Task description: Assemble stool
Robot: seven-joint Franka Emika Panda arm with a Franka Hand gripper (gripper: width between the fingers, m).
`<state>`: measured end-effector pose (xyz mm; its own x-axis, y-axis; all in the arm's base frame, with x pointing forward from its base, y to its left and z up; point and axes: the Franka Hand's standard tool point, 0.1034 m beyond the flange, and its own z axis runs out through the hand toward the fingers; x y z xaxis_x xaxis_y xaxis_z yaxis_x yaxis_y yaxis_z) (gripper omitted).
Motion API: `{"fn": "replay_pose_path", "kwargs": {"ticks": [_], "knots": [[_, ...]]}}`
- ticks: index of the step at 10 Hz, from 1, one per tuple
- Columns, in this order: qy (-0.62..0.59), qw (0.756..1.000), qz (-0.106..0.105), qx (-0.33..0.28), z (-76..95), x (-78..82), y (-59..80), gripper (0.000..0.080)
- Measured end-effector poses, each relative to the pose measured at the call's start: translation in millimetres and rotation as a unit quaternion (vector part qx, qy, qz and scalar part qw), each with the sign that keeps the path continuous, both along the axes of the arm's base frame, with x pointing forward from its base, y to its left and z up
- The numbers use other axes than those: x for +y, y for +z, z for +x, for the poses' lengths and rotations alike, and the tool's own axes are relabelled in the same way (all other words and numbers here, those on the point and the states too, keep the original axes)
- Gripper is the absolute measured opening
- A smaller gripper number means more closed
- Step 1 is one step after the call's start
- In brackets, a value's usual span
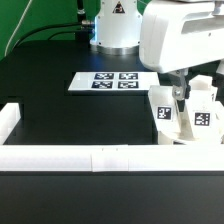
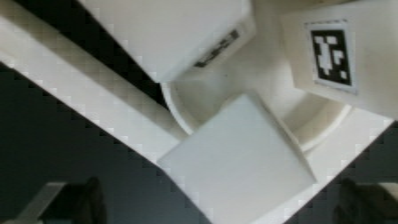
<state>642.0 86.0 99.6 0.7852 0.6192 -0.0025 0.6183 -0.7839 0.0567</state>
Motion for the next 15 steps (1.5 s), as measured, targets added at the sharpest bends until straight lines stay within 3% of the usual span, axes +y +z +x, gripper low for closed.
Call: {"fn": "replay_pose_path", "kwargs": {"ticks": [3,6,10,12,15], "knots": [[0.083,0.996,-0.020,0.008,-0.8,-6.6,-1.8,0.0649],[0.101,0.993,-0.025,0.049,-16.0,18.4,-20.8,0.0649],[0.072,0.996,-0.028,0.049,-13.7,15.1,-23.7,0.0639],[-0.002,0.999,-0.029,0.044,-13.7,15.0,-23.7,0.0337],[-0.094,0.994,-0.029,0.037,-13.5,15.1,-23.4,0.0337]]}}
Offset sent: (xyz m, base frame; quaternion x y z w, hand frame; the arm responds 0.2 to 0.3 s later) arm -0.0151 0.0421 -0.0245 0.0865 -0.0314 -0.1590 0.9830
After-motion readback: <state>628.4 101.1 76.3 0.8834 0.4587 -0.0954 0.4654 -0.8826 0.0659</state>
